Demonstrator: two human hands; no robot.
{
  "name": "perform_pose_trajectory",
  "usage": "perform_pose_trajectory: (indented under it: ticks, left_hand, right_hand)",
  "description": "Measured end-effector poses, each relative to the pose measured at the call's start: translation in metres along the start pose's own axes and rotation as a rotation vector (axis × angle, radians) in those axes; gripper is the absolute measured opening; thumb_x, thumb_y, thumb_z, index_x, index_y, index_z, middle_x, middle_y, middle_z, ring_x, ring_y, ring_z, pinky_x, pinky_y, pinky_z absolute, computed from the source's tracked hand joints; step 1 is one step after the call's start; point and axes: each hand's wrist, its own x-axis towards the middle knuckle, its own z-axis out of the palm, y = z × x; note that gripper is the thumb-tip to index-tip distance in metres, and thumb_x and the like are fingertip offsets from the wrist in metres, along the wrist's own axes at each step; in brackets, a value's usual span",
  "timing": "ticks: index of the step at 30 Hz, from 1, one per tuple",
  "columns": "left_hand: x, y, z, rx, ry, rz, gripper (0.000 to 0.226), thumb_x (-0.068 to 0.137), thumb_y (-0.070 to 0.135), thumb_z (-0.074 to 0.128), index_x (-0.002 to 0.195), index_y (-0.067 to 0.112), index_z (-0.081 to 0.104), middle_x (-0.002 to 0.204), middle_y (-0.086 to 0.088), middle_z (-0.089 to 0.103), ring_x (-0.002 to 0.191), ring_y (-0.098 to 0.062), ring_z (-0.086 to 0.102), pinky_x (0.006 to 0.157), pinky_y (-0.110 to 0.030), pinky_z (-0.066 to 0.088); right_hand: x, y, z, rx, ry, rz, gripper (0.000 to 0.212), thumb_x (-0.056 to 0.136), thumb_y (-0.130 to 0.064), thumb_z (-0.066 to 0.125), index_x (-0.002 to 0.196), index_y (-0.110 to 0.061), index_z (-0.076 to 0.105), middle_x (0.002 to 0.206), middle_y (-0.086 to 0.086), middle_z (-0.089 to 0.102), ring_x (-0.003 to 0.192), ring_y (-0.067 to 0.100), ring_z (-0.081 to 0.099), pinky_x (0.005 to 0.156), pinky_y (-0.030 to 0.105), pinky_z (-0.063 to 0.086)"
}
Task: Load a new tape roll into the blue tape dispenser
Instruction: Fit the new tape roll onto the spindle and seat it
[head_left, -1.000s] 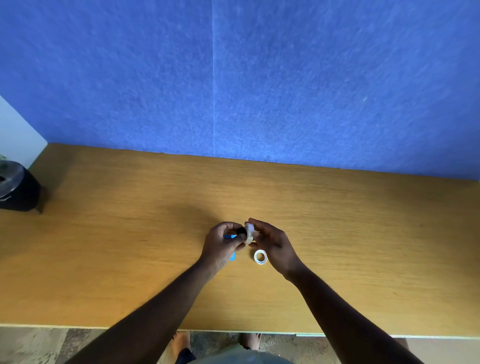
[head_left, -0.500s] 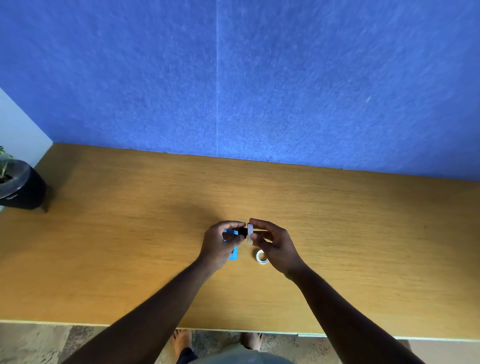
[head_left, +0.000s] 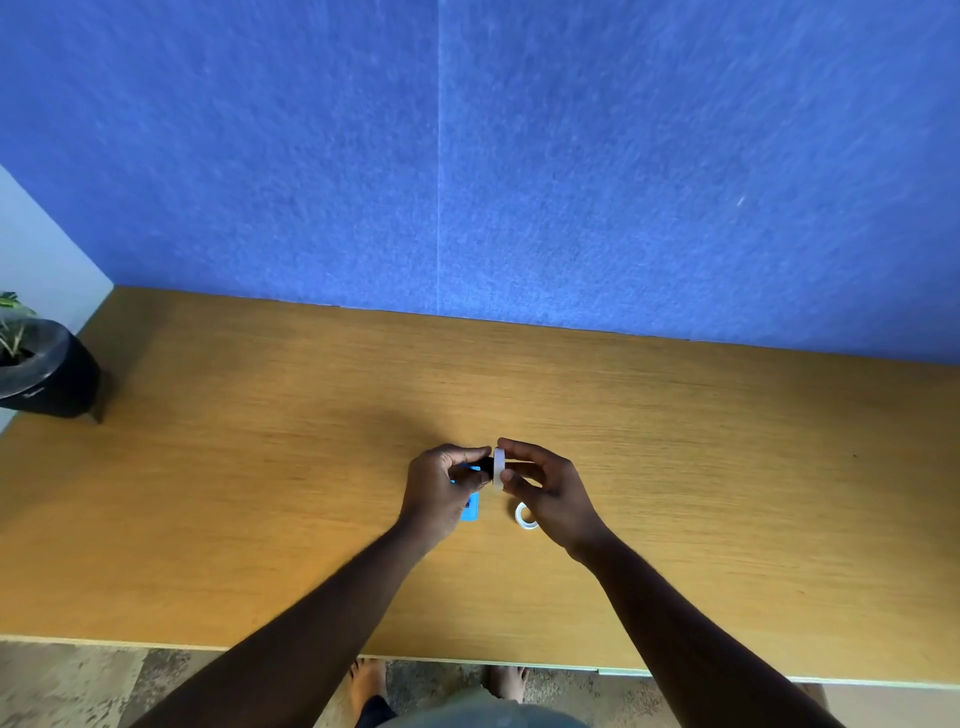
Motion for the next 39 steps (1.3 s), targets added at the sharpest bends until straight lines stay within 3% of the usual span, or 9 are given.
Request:
perform_pose_trajectory:
  ticks: [4,8,11,15,20,26,31,36,39]
  left_hand:
    - [0.000,-0.002,-0.001,-0.017,-0.002,-0.018,0.031,0.079,0.003,0.083,0.105,0.020,0.079,0.098,0.010,0.078,0.092,-0.009,0.074,0.077,-0.023,0.060]
    - [0.000,-0.001,-0.001,-0.011,-0.001,-0.016,0.032,0.079,0.003,0.083,0.106,0.019,0.079,0.098,0.007,0.079,0.091,-0.010,0.075,0.080,-0.027,0.061]
    - [0.000,0.001,-0.003,-0.020,-0.003,-0.001,0.033,0.078,0.001,0.084,0.099,0.025,0.077,0.094,0.004,0.079,0.087,-0.011,0.075,0.075,-0.026,0.062]
    - [0.000,0.000,-0.004,-0.035,-0.025,0.004,0.029,0.082,-0.002,0.080,0.108,0.010,0.077,0.097,0.001,0.078,0.086,-0.010,0.075,0.070,-0.020,0.059]
    - [-0.001,0.000,-0.004,-0.013,-0.010,0.014,0.030,0.082,-0.004,0.079,0.111,0.004,0.076,0.098,-0.002,0.078,0.087,-0.009,0.075,0.071,-0.020,0.059]
    - [-0.004,0.001,-0.004,0.027,0.017,0.089,0.029,0.082,-0.005,0.078,0.108,0.008,0.077,0.095,0.007,0.077,0.088,-0.004,0.074,0.073,-0.016,0.057]
    - [-0.004,0.001,-0.005,0.040,0.026,0.102,0.030,0.083,-0.003,0.078,0.110,0.010,0.077,0.099,0.004,0.078,0.092,-0.006,0.075,0.083,-0.022,0.059]
    - [-0.003,0.001,-0.005,0.007,0.052,0.072,0.030,0.082,-0.004,0.078,0.106,0.015,0.077,0.097,0.004,0.078,0.090,-0.008,0.074,0.080,-0.024,0.061]
    - [-0.003,0.001,-0.005,-0.040,0.072,0.048,0.032,0.080,-0.006,0.079,0.097,0.021,0.075,0.093,0.002,0.077,0.088,-0.009,0.073,0.074,-0.023,0.061]
  right_hand:
    - [-0.002,-0.002,0.001,0.007,-0.016,0.011,0.042,0.098,-0.008,0.071,0.139,-0.014,0.064,0.125,0.000,0.076,0.114,0.012,0.073,0.093,0.068,0.053]
    - [-0.002,-0.004,0.001,0.001,-0.025,-0.019,0.045,0.097,-0.007,0.072,0.141,-0.009,0.062,0.132,0.003,0.073,0.121,0.012,0.070,0.102,0.044,0.059]
    - [-0.001,-0.004,0.001,0.006,-0.029,-0.031,0.045,0.097,-0.006,0.072,0.141,-0.008,0.062,0.133,0.005,0.072,0.122,0.014,0.069,0.096,0.032,0.059]
    - [0.000,-0.004,0.002,0.008,-0.015,-0.053,0.046,0.096,-0.004,0.073,0.141,-0.005,0.061,0.133,0.008,0.071,0.124,0.014,0.068,0.088,0.023,0.059]
    - [0.000,-0.003,0.004,0.003,-0.010,-0.074,0.047,0.095,-0.003,0.074,0.141,-0.005,0.062,0.136,0.007,0.069,0.125,0.013,0.067,0.092,0.024,0.059]
    - [0.003,0.000,0.005,0.005,-0.023,-0.082,0.048,0.095,-0.003,0.073,0.142,-0.008,0.063,0.135,0.003,0.071,0.124,0.010,0.068,0.094,0.022,0.058]
    - [0.006,0.006,0.006,0.036,-0.027,-0.086,0.049,0.095,-0.001,0.072,0.143,-0.005,0.061,0.135,0.004,0.071,0.125,0.010,0.067,0.097,0.019,0.055]
    - [0.007,0.010,0.011,0.102,0.041,-0.058,0.045,0.091,0.000,0.077,0.134,-0.006,0.067,0.127,0.005,0.076,0.122,0.016,0.070,0.103,0.031,0.058]
    - [0.005,0.011,0.013,0.211,0.108,-0.004,0.031,0.089,0.003,0.078,0.118,-0.006,0.072,0.115,0.004,0.081,0.115,0.035,0.073,0.099,0.056,0.059]
